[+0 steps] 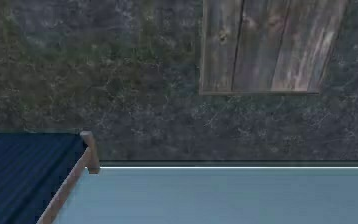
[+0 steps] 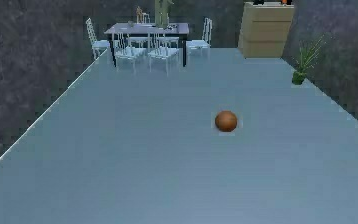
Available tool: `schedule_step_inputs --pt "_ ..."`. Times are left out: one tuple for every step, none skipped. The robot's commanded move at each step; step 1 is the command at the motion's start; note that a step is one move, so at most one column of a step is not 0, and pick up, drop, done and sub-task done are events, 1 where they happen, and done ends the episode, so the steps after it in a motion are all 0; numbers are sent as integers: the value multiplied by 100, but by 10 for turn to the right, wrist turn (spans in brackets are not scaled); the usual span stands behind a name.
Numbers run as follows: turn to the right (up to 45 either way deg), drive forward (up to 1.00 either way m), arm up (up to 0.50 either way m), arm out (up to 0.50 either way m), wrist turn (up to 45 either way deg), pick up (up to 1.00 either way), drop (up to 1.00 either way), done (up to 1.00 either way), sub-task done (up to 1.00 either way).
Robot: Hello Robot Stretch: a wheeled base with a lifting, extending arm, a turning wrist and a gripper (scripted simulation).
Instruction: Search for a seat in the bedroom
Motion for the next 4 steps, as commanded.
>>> schedule_step_inputs --pt "450 0 0 0 0 0 0 0 0" --pt "390 0 0 0 0 0 0 0 0" --pt "0 100 0 0 0 0 0 0 0" --pt "0 40 0 0 0 0 0 0 0"
